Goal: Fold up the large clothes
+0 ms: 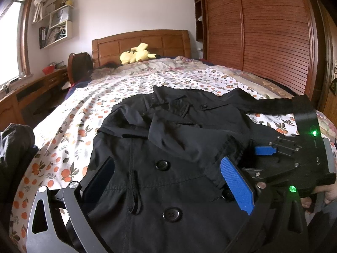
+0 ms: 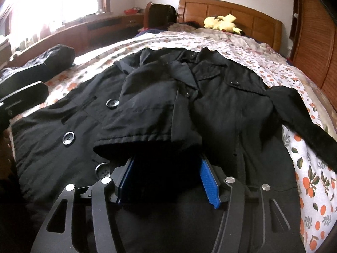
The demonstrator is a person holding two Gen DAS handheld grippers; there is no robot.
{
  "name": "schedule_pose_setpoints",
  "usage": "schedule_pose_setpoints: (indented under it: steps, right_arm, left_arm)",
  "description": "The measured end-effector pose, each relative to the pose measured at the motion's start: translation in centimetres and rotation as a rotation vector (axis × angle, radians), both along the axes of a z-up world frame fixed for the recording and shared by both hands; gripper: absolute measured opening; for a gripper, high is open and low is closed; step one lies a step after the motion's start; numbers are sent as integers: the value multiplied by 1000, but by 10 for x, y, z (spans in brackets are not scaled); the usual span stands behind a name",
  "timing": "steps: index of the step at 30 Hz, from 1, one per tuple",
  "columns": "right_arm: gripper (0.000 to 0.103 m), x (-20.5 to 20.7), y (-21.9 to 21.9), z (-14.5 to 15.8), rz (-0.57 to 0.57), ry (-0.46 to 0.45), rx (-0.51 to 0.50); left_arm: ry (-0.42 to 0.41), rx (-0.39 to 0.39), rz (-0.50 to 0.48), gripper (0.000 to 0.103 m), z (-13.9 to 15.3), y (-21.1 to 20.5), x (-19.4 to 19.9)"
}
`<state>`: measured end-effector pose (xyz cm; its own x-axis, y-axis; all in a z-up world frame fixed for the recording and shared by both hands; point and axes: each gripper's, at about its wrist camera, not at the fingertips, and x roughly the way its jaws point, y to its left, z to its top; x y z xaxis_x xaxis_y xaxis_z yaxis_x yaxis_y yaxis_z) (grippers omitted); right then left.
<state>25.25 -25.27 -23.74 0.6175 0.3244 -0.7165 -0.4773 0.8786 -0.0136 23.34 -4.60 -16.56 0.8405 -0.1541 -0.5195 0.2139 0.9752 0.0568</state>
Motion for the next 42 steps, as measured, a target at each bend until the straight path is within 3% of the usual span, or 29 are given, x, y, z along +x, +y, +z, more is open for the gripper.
schedule_pose_setpoints:
  steps: [2,4,5,6,9,18,25,32,35,40,42]
  right_arm:
    - [47,2,2,-2,-8,1,-20]
    - [31,2,3,-2,-10,-10,-46]
    - [15,2,2,-2,-6,-9,-44]
    - [10,2,0,-1,-3,-8,-38]
    - [7,-2,-8,6,13,-12,-5]
    - [7,-36,-18,45,64,-63,114]
    - [8,-43,-33,53,30,-73,160]
    - [23,-23,-69,49,-174,-151,76]
    - [37,-21,-81,54,-221,-193,51]
    - [39,-30,-82,61,-168,-202,89]
    - [46,-33,-74,57,-118,-186,88]
  left_arm:
    - [0,1,2,101,-1,1,0]
    - [-1,1,2,101,-2,2,1]
    - [-1,2,2,101,-2,2,1]
    - [-3,2,4,101,-2,3,1]
    - [-7,2,13,101,-2,5,1]
    - [-24,-11,30,101,6,13,-2]
    - [-26,-9,32,101,9,12,-4]
    - [-26,-9,36,101,9,13,-4]
    - [-28,-11,33,101,10,12,-4]
    - [-23,-3,32,101,9,10,-4]
    - [-23,-7,33,101,9,11,-4]
